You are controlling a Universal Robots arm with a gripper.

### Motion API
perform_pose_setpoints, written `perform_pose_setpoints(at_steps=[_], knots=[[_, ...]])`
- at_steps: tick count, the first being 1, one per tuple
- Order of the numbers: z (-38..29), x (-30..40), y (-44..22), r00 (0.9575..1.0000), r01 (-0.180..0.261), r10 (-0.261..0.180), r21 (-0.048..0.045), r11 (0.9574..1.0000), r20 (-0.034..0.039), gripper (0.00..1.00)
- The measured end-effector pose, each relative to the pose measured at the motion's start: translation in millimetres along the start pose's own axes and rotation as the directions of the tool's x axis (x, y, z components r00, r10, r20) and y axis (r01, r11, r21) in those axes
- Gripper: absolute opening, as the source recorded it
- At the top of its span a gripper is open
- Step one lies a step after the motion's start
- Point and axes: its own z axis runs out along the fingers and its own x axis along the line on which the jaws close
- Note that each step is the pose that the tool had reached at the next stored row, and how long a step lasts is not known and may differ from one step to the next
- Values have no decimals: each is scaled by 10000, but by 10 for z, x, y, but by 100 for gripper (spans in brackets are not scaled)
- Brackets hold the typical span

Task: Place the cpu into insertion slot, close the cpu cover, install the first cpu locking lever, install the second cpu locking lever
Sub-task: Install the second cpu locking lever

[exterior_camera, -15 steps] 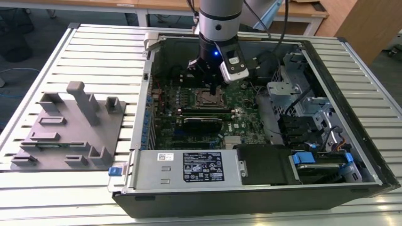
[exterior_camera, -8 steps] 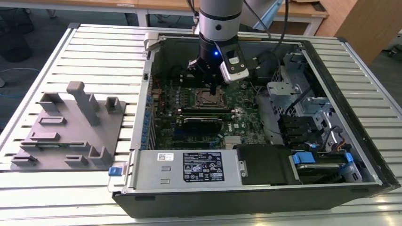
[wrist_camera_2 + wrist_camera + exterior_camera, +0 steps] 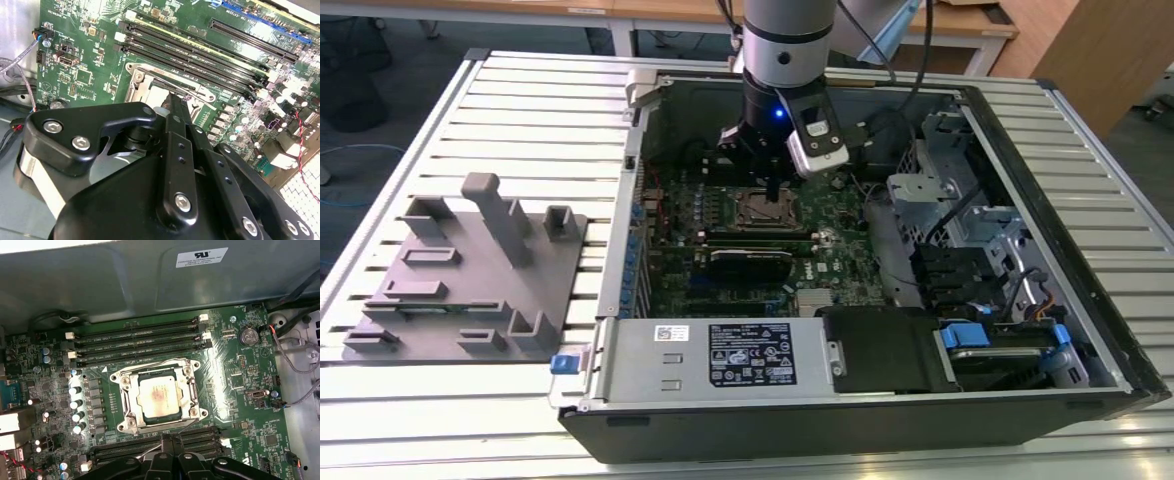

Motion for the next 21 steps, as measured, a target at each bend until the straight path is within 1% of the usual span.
perform_pose_setpoints(at_steps=[5,7,11,13,14,18,21], knots=[[1,-1,-1,10000,0,0,-1,10000,0,10],[1,-3,-15,10000,0,0,-1,10000,0,10],[27,-1,-21,10000,0,0,-1,10000,0,10],[27,-1,-22,10000,7,-7,1,10000,-1,10],[28,-1,-22,10000,45,-45,0,10000,-3,10],[36,-1,-22,9990,444,-444,-27,9990,-21,10],[37,-1,-23,9988,485,-485,-34,9988,-21,10]])
